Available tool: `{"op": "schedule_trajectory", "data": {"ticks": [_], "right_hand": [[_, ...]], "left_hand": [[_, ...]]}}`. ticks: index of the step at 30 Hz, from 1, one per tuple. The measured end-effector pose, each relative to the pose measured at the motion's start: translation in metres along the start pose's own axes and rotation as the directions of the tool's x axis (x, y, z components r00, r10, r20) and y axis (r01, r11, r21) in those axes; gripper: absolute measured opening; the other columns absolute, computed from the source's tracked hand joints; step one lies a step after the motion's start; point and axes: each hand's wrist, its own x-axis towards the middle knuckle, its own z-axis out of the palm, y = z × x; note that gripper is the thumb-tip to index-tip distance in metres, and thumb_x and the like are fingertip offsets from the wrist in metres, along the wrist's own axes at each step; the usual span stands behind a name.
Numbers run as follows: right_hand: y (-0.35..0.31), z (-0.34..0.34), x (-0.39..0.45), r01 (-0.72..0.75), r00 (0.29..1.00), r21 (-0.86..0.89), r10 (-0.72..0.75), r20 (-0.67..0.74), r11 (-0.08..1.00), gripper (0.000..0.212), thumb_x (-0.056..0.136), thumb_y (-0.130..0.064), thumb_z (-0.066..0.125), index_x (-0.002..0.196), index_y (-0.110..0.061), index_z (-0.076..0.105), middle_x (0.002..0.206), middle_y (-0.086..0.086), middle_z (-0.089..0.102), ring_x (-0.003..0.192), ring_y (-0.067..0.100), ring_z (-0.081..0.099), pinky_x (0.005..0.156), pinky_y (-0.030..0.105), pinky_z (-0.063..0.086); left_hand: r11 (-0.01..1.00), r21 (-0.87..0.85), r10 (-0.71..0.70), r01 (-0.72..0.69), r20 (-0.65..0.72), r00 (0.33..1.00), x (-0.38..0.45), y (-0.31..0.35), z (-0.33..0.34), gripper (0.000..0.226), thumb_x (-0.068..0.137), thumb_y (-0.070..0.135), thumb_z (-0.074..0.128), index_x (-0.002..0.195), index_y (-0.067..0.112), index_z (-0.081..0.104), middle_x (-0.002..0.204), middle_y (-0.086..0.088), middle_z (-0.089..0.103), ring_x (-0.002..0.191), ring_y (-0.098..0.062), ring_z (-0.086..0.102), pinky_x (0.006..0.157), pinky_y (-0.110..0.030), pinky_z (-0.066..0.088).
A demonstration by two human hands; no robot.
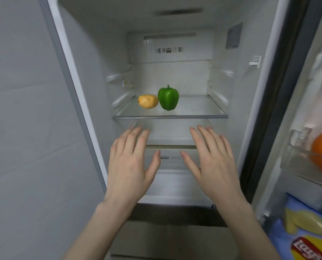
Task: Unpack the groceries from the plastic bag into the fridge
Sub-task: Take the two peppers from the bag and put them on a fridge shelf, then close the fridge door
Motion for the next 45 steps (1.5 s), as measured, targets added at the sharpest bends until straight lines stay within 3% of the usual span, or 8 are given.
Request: {"op": "schedule_trajectory", "data": {"ticks": [9, 14, 28, 37, 45], "right_hand": [[0.001, -0.057, -0.064, 0.017, 0.997, -0.051, -0.021, -0.072, 0.999, 0.063, 0.104, -0.053, 0.045, 0.154, -0.014, 0.048, 0.154, 0.009, 0.055, 0.145, 0.030, 0.049, 0.123, 0.048, 0.032], [-0.008, -0.090, -0.100, -0.022, 0.999, -0.051, 0.020, -0.036, 0.998, 0.064, 0.105, -0.055, 0.041, 0.156, -0.015, 0.045, 0.156, 0.007, 0.052, 0.147, 0.028, 0.045, 0.125, 0.046, 0.029], [-0.016, -0.202, -0.208, -0.035, 0.999, 0.025, 0.036, -0.033, 0.999, 0.062, 0.103, -0.051, 0.051, 0.152, -0.012, 0.050, 0.153, 0.009, 0.055, 0.143, 0.030, 0.049, 0.118, 0.049, 0.038], [0.042, -0.266, -0.275, -0.057, 0.998, 0.003, 0.057, -0.008, 0.998, 0.062, 0.104, -0.051, 0.050, 0.148, -0.009, 0.053, 0.151, 0.011, 0.056, 0.138, 0.034, 0.053, 0.112, 0.052, 0.043], [0.130, -0.305, -0.335, -0.123, 0.992, -0.015, 0.123, -0.007, 0.992, 0.064, 0.102, -0.052, 0.052, 0.153, -0.013, 0.049, 0.154, 0.008, 0.054, 0.143, 0.029, 0.050, 0.118, 0.050, 0.038]], "left_hand": [[1.000, 0.012, -0.015, 0.015, 0.002, 1.000, -0.060, 0.032, -0.045, 0.052, 0.100, 0.042, 0.054, 0.139, 0.009, 0.058, 0.141, -0.009, 0.060, 0.135, -0.031, 0.052, 0.111, -0.046, 0.042], [1.000, -0.008, 0.007, -0.007, -0.005, 1.000, -0.094, 0.049, -0.074, 0.050, 0.100, 0.041, 0.054, 0.138, 0.008, 0.059, 0.138, -0.010, 0.062, 0.132, -0.032, 0.055, 0.109, -0.047, 0.045], [0.995, -0.093, -0.051, 0.046, -0.049, 0.998, -0.184, 0.107, -0.158, 0.047, 0.099, 0.038, 0.055, 0.134, 0.006, 0.061, 0.134, -0.011, 0.064, 0.130, -0.035, 0.056, 0.110, -0.051, 0.042], [0.983, -0.182, -0.027, 0.025, -0.010, 1.000, -0.216, 0.200, -0.167, 0.049, 0.099, 0.040, 0.055, 0.134, 0.007, 0.062, 0.135, -0.012, 0.064, 0.133, -0.035, 0.055, 0.112, -0.049, 0.042], [0.973, -0.230, -0.008, 0.020, 0.054, 0.999, -0.230, 0.312, -0.148, 0.051, 0.098, 0.043, 0.055, 0.135, 0.009, 0.061, 0.137, -0.008, 0.063, 0.135, -0.032, 0.054, 0.112, -0.046, 0.041]]}}
